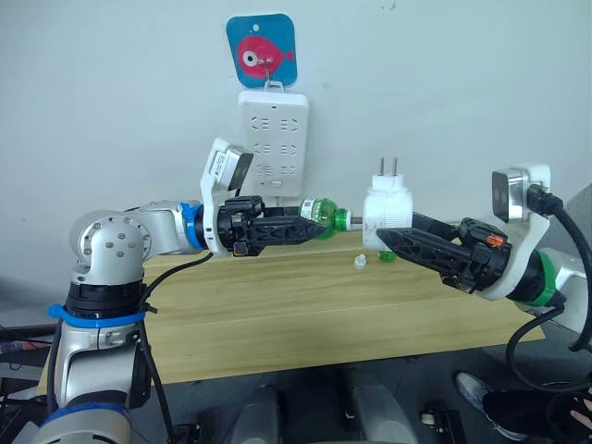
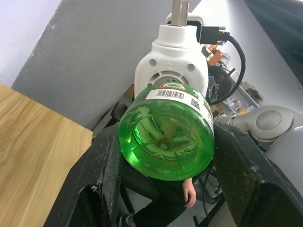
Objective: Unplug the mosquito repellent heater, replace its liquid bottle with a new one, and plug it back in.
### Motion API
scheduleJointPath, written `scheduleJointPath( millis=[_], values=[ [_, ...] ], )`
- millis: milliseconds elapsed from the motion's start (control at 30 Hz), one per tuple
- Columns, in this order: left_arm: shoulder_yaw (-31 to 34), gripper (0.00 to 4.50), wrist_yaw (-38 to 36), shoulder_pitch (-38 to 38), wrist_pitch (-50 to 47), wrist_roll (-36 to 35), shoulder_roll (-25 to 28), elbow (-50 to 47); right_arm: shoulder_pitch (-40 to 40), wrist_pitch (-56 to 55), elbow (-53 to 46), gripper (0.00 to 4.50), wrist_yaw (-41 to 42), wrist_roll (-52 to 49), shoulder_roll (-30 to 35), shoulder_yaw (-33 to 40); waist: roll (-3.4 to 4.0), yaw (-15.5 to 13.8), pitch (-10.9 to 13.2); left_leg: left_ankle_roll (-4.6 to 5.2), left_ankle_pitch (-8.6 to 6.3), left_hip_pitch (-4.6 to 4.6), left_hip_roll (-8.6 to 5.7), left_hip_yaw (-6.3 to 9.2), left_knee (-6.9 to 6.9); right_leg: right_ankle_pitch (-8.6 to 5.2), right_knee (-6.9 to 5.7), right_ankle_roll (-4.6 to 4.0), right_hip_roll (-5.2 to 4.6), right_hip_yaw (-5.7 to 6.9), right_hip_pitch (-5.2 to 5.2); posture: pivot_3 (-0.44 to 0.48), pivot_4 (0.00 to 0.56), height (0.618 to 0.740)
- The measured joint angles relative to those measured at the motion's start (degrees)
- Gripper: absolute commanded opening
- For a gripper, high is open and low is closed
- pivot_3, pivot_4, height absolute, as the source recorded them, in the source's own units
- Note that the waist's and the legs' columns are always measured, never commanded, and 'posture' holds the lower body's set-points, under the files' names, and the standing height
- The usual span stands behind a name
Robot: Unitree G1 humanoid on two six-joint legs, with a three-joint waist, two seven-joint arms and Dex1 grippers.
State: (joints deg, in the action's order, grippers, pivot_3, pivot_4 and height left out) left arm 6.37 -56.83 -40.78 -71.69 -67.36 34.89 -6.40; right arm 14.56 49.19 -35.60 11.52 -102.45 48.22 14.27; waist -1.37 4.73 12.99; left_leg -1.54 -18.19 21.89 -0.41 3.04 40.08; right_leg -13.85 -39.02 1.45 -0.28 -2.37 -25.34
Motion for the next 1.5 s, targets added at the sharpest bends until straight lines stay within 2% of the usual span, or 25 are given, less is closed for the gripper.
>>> scheduleJointPath(
  millis=[267,1000,1267,1500],
  values=[
    [-1.5,2.44,-0.3,0.3,1.8,2.3,0.0,0.0,0.0,0.0,-0.2,2.95,1.0,0.5,0.8,-0.6,0.0,0.0,0.0,0.0,0.0,0.0,0.0,0.01,0.02,0.0,0.0,-0.01,0.0,0.0,0.01,-0.118,0.144,0.74],
    [-1.4,2.44,-1.6,0.8,-0.3,1.7,0.7,0.0,0.1,-0.1,-1.1,2.95,2.7,4.8,0.9,-2.4,0.02,0.0,-0.8,0.09,-0.04,-0.08,0.0,0.0,0.04,0.01,-0.02,-0.02,0.01,0.0,0.06,-0.119,0.143,0.74],
    [-1.4,2.44,0.0,1.9,-0.2,0.7,-1.9,-0.3,2.1,-0.6,-1.4,2.95,0.9,5.8,-0.3,-5.1,0.02,0.0,-0.9,0.07,-0.04,-0.08,0.0,0.01,0.08,0.03,-0.05,-0.04,0.01,0.0,0.06,-0.119,0.143,0.74],
    [-0.7,2.44,1.0,2.0,-0.2,0.7,-2.0,-0.3,2.9,-1.3,-1.4,2.95,0.5,7.3,-1.1,-6.2,0.03,0.0,-0.9,0.08,-0.04,-0.08,0.01,-0.01,0.1,0.05,-0.06,-0.06,0.01,-0.02,0.06,-0.119,0.146,0.74]
  ],
)
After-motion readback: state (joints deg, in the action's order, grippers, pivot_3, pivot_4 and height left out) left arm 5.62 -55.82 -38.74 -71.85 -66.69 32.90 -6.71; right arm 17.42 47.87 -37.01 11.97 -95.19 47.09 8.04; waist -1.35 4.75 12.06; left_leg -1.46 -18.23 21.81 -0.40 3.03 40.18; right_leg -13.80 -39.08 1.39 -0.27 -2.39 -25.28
